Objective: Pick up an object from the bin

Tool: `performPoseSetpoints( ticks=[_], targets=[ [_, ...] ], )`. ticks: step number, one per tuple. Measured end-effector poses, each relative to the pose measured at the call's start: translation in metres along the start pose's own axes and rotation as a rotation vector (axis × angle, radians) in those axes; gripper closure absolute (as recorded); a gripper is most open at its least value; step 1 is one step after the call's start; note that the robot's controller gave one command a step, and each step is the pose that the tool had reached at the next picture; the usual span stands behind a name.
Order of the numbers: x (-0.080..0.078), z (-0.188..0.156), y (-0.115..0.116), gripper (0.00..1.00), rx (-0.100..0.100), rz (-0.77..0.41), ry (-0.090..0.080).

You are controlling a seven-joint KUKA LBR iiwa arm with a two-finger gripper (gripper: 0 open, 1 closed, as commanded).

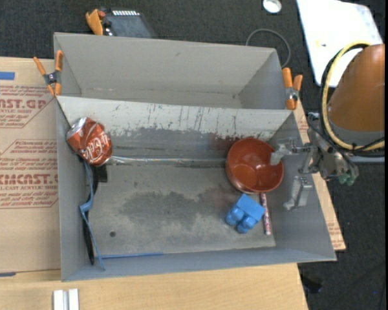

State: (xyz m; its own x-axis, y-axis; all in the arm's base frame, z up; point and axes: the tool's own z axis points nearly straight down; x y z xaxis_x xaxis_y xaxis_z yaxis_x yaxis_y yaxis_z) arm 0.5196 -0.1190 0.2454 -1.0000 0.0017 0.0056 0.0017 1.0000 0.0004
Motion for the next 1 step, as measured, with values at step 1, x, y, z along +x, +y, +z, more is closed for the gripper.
performPoseSetpoints(
  ticks=[1],
  targets=[
    [-0.0016, -0.0043, 0.0006, 0.00, 0.001, -0.002, -0.008]
  ],
)
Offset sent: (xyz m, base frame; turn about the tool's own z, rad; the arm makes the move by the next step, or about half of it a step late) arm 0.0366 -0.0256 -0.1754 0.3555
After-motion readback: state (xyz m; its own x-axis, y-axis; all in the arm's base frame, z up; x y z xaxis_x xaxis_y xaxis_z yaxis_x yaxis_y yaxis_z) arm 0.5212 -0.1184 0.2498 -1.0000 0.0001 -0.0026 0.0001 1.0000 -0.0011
